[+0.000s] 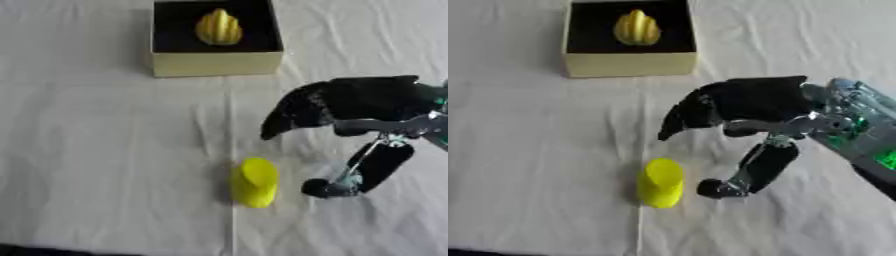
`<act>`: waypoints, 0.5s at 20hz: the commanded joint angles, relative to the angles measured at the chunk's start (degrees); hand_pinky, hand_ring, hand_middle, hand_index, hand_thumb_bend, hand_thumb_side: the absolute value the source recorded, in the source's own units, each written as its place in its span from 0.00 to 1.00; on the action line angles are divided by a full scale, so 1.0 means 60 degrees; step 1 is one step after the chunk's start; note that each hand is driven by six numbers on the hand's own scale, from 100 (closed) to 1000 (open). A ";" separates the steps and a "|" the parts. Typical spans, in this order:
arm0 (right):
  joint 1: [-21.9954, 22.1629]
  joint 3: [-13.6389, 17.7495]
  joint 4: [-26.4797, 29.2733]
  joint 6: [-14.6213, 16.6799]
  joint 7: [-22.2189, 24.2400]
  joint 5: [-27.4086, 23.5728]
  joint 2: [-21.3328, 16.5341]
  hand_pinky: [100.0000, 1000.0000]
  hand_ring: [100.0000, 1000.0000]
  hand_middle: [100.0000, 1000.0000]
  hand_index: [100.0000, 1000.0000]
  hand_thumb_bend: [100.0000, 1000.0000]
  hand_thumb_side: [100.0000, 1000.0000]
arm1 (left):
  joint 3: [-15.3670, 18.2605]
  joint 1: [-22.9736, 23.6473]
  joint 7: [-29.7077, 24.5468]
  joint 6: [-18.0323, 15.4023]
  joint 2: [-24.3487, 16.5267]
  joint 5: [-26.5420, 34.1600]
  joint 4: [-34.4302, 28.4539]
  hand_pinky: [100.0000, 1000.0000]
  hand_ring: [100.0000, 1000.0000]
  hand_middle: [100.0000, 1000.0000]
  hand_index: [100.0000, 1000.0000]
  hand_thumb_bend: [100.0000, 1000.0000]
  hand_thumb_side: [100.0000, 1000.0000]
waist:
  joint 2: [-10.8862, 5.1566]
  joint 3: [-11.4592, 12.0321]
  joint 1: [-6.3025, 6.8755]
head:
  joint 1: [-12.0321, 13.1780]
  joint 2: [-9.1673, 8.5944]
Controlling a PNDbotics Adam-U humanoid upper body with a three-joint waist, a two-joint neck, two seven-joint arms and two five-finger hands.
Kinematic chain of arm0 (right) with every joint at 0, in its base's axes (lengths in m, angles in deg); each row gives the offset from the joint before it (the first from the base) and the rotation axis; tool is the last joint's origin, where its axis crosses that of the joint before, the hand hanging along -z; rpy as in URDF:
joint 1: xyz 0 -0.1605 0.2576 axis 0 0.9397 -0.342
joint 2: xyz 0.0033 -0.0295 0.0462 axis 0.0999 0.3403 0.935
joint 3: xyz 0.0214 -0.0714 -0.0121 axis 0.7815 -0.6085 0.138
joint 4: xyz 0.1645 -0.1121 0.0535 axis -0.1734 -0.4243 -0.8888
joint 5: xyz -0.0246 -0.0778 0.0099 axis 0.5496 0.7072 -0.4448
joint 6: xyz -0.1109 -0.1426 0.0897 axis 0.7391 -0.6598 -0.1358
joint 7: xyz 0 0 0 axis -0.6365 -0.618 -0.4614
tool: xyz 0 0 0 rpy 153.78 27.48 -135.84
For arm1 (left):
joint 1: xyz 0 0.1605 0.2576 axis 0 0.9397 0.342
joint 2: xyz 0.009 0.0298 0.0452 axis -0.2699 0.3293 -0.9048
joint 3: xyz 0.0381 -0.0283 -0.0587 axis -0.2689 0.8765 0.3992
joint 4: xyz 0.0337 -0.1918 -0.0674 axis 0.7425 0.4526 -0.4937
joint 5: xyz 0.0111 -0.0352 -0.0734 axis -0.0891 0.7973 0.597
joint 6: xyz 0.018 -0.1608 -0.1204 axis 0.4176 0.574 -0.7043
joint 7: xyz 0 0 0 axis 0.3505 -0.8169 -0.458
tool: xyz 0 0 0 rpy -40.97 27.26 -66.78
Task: Pick up objects on the table and place them in the box.
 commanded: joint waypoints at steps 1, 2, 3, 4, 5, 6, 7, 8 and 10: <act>-0.0052 0.0009 0.0198 0.0008 0.0360 -0.0249 -0.0018 0.86 0.78 0.80 0.88 0.25 0.36 | -0.0011 -0.0018 -0.0093 0.0013 -0.0143 0.0070 -0.0154 0.82 0.87 0.74 0.82 0.00 0.74 | -0.0280 0.0000 0.0049 | -0.0036 0.0139; -0.0060 -0.0005 0.0198 -0.0011 0.0454 -0.0312 0.0011 0.87 0.78 0.81 0.89 0.26 0.35 | -0.0011 -0.0001 -0.0102 0.0020 -0.0141 0.0080 -0.0154 0.82 0.87 0.74 0.82 0.00 0.74 | -0.0299 -0.0002 0.0048 | -0.0043 0.0162; -0.0073 -0.0020 0.0198 -0.0044 0.0542 -0.0350 0.0048 0.87 0.78 0.81 0.89 0.27 0.33 | -0.0016 0.0013 -0.0111 0.0029 -0.0132 0.0093 -0.0154 0.82 0.87 0.74 0.82 0.00 0.74 | -0.0315 -0.0003 0.0047 | -0.0052 0.0174; -0.0085 -0.0028 0.0198 -0.0090 0.0609 -0.0352 0.0091 0.87 0.78 0.81 0.89 0.29 0.31 | -0.0025 0.0022 -0.0125 0.0036 -0.0119 0.0105 -0.0154 0.82 0.87 0.74 0.82 0.00 0.74 | -0.0325 -0.0003 0.0047 | -0.0059 0.0180; -0.0091 -0.0029 0.0198 -0.0150 0.0649 -0.0298 0.0142 0.87 0.78 0.81 0.89 0.30 0.30 | -0.0033 0.0024 -0.0141 0.0041 -0.0106 0.0115 -0.0154 0.82 0.87 0.74 0.82 0.00 0.74 | -0.0328 0.0000 0.0047 | -0.0068 0.0177; -0.0090 -0.0033 0.0198 -0.0206 0.0669 -0.0212 0.0189 0.87 0.78 0.81 0.89 0.31 0.30 | -0.0036 0.0022 -0.0154 0.0043 -0.0097 0.0123 -0.0154 0.82 0.87 0.74 0.82 0.00 0.74 | -0.0325 0.0005 0.0047 | -0.0078 0.0169; -0.0076 -0.0045 0.0198 -0.0277 0.0684 -0.0105 0.0247 0.87 0.78 0.82 0.89 0.31 0.30 | -0.0034 0.0014 -0.0160 0.0043 -0.0091 0.0130 -0.0154 0.82 0.87 0.74 0.82 0.00 0.74 | -0.0314 0.0016 0.0047 | -0.0088 0.0156; -0.0065 -0.0064 0.0198 -0.0360 0.0678 0.0005 0.0309 0.87 0.79 0.82 0.89 0.31 0.30 | -0.0032 0.0008 -0.0165 0.0045 -0.0086 0.0136 -0.0154 0.82 0.87 0.74 0.82 0.00 0.74 | -0.0300 0.0027 0.0047 | -0.0096 0.0144; -0.0071 -0.0084 0.0198 -0.0520 0.0596 0.0211 0.0443 0.87 0.79 0.82 0.90 0.31 0.29 | -0.0035 0.0006 -0.0180 0.0054 -0.0069 0.0146 -0.0154 0.82 0.87 0.74 0.82 0.00 0.74 | -0.0265 0.0040 0.0047 | -0.0105 0.0118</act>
